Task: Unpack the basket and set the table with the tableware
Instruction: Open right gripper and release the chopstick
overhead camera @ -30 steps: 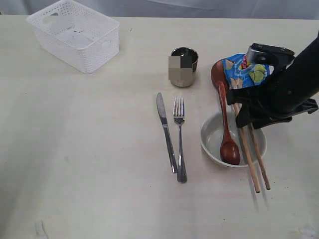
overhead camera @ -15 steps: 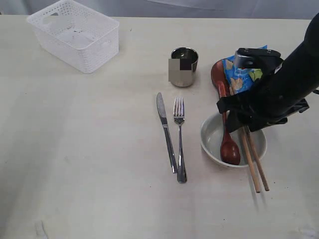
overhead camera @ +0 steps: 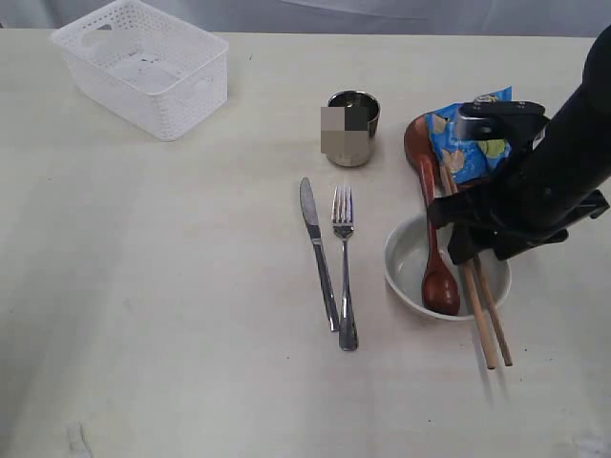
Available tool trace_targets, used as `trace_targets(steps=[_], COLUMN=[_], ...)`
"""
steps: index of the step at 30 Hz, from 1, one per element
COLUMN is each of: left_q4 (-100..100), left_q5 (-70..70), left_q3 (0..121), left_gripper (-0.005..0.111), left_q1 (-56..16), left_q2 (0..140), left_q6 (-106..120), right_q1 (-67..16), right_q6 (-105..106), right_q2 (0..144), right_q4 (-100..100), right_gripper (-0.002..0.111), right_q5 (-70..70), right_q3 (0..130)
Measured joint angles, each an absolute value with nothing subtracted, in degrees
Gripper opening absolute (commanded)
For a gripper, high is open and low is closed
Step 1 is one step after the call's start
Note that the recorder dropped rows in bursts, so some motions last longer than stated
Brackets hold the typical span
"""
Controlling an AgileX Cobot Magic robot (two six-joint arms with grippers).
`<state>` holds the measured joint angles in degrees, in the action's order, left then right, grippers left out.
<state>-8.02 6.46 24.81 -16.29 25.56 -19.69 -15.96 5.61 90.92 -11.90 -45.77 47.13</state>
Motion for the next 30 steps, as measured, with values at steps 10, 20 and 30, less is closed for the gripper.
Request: trace_targets(steps=[10,20,30], left_q4=[-8.0,-8.0,-8.0], left_q5=[6.5,6.5,6.5], left_q3=[24.8,24.8,24.8], left_gripper=[0.001,0.001,0.001], left_q1=[-16.3,-16.3,-16.3], left_q2=[25.6,25.6,25.6], left_q6=[-19.7,-19.7,-19.7], right_q1=[-16.0,-16.6,-20.1], right_q6=[6.4,6.6,1.6], right_q2=[90.9,90.9,90.9], right_q4=[-11.5,-12.2,-6.9], right_gripper=[0.046,0.046,0.046], right_q5=[-46.6,-46.6,-46.6], right_q3=[47.1,47.1,47.1])
